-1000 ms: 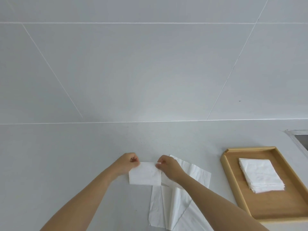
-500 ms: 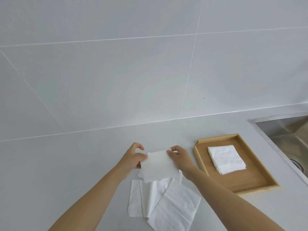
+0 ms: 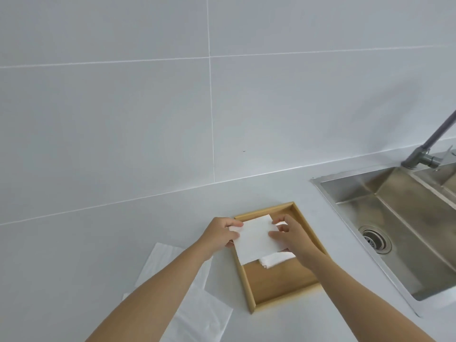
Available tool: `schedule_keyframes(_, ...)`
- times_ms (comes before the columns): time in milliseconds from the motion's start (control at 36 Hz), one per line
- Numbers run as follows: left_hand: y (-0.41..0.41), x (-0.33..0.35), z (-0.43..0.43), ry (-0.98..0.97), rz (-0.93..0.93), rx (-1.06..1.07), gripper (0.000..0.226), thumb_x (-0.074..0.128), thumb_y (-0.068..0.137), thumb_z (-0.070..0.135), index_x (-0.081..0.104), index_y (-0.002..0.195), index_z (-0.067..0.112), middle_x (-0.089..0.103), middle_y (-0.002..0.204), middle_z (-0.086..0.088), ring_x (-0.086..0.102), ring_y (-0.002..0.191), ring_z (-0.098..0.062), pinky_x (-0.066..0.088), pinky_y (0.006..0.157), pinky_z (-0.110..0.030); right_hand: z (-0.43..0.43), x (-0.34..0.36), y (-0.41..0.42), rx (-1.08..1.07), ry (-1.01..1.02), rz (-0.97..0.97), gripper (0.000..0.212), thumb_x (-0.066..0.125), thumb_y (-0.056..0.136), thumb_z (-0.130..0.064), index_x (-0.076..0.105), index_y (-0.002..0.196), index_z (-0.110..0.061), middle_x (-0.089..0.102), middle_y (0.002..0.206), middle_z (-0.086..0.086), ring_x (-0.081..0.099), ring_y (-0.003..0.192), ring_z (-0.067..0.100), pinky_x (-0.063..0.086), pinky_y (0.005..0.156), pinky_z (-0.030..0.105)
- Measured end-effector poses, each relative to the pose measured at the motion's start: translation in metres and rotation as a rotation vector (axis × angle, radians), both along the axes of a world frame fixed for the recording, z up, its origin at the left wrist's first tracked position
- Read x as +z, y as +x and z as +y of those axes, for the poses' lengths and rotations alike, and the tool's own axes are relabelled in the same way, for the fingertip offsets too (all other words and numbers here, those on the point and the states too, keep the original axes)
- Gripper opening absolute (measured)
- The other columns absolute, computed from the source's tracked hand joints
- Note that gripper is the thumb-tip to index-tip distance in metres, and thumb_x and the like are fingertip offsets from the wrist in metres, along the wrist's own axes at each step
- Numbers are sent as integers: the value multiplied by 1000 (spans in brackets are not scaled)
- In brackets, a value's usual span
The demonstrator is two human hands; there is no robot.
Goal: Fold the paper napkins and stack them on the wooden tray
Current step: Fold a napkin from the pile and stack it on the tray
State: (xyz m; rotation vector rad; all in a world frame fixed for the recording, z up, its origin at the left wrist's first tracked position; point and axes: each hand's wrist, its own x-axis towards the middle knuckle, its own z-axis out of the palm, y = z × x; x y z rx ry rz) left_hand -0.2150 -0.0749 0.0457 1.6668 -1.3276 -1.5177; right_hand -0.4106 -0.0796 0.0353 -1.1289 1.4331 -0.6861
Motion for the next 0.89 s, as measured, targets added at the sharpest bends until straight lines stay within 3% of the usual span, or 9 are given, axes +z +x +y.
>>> schedule_keyframes(83,-16,-7,-13,-9,-70,-28,40,53,84,-6,58,121,5,53,107,-8,57,86,-22,50,63,-17,-8,-7,-16,1,-5,48,19,55,85,3,55,77,-14,44,85,4,50,80,20,52,53,21)
schedule_keyframes(194,-31,-18,-30,-25,-157,-55,42,53,83,-5,58,122,9,56,125,-12,56,90,-23,46,60,-18,-17,-18,-30,14,-12,123,23,53,84,5,58,76,-15,44,85,3,50,82,19,51,49,16)
schedule_keyframes(333,-46,-32,-48,-41,-303,-126,46,53,83,-4,55,127,11,50,139,-9,48,126,-25,43,100,-30,-28,-34,-42,37,18,195,21,52,84,7,60,88,-12,45,78,-4,51,79,16,49,48,15)
schedule_keyframes(417,-54,-40,-52,-39,-372,-189,48,52,84,-3,52,130,11,46,144,-5,40,135,-21,33,111,-29,-34,-42,-47,49,39,249,25,51,84,8,61,101,-9,47,87,0,51,85,19,48,52,17)
schedule_keyframes(472,-59,-48,-53,-42,-418,-213,49,53,85,-1,51,132,14,43,146,-2,38,136,-20,29,115,-35,-37,-47,-49,64,55,290,31,51,84,8,60,111,-6,48,95,4,51,87,20,48,54,18)
schedule_keyframes(667,-66,-69,-53,-53,-477,-244,50,50,89,2,42,138,11,36,150,0,34,137,-17,23,109,-23,-39,-58,-52,118,59,412,38,50,86,6,56,122,-6,48,104,5,52,87,21,47,55,15)
schedule_keyframes(750,-68,-71,-53,-43,-473,-242,52,50,89,0,40,139,9,37,147,-3,36,134,-18,28,105,-20,-40,-60,-51,132,48,463,39,51,87,4,56,124,-8,50,102,2,52,70,15,43,52,13)
schedule_keyframes(806,-70,-73,-52,-37,-477,-244,53,50,89,-1,39,139,11,37,143,-5,39,130,-19,31,100,-18,-40,-61,-52,141,36,504,40,52,86,3,56,124,-10,50,90,-3,48,61,8,41,52,14)
schedule_keyframes(889,-68,-69,-47,-44,-512,-244,56,50,88,2,37,140,18,36,138,-5,41,125,-21,33,100,-23,-39,-60,-49,192,24,609,42,53,85,2,55,124,-12,50,94,-3,51,75,14,48,64,25)
